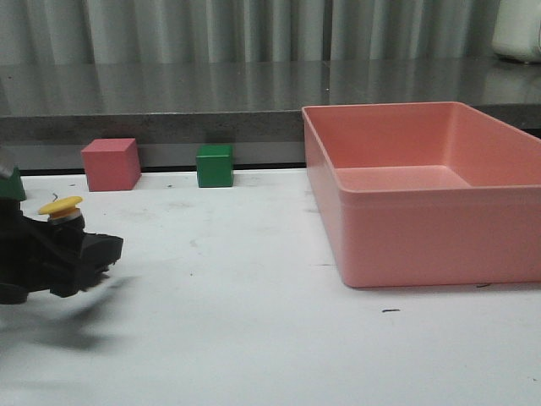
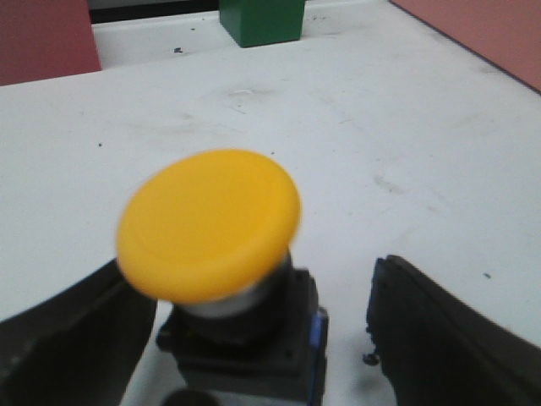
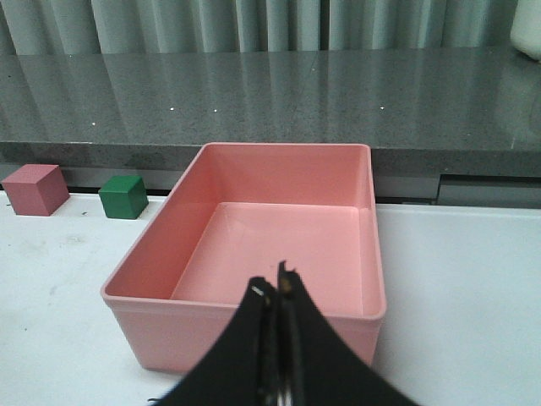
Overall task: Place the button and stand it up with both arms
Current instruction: 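Lower the button upright onto the table with the left gripper, then open the left gripper and withdraw it upward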
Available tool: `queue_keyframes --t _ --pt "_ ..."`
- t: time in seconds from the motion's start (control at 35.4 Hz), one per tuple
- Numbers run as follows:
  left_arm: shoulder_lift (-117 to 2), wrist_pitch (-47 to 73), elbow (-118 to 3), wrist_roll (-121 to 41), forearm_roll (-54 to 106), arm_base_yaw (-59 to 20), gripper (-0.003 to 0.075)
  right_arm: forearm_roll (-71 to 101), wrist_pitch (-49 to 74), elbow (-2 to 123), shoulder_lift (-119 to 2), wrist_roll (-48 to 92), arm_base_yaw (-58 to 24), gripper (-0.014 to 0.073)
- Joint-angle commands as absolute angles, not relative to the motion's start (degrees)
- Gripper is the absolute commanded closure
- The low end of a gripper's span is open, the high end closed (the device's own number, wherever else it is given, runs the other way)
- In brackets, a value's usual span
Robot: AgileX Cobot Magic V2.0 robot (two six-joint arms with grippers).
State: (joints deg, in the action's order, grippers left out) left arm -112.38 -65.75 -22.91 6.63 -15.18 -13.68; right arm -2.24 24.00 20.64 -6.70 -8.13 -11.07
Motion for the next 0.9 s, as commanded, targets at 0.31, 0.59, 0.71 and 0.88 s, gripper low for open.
queue_keyframes --t 0.31,0.59,0.71,0.88 --pt "-95.3 -67.5 -23.1 6.8 -16.5 -13.7 0.0183 -3.1 19.4 22.1 -7.3 -7.6 -10.5 0.0664" --pt "-71.3 -43.5 -25.4 15.0 -17.8 -13.7 0.0194 -3.1 19.4 22.1 -7.3 -7.6 -10.5 0.0664" --pt "-60.6 -32.8 -27.3 15.3 -17.8 -13.7 0.0287 -3.1 19.4 22.1 -7.3 -7.6 -10.5 0.0664" --pt "-43.9 -22.5 -28.5 15.3 -17.6 -13.7 0.0533 -3.1 19.4 22.1 -7.3 -7.6 -10.5 0.0664"
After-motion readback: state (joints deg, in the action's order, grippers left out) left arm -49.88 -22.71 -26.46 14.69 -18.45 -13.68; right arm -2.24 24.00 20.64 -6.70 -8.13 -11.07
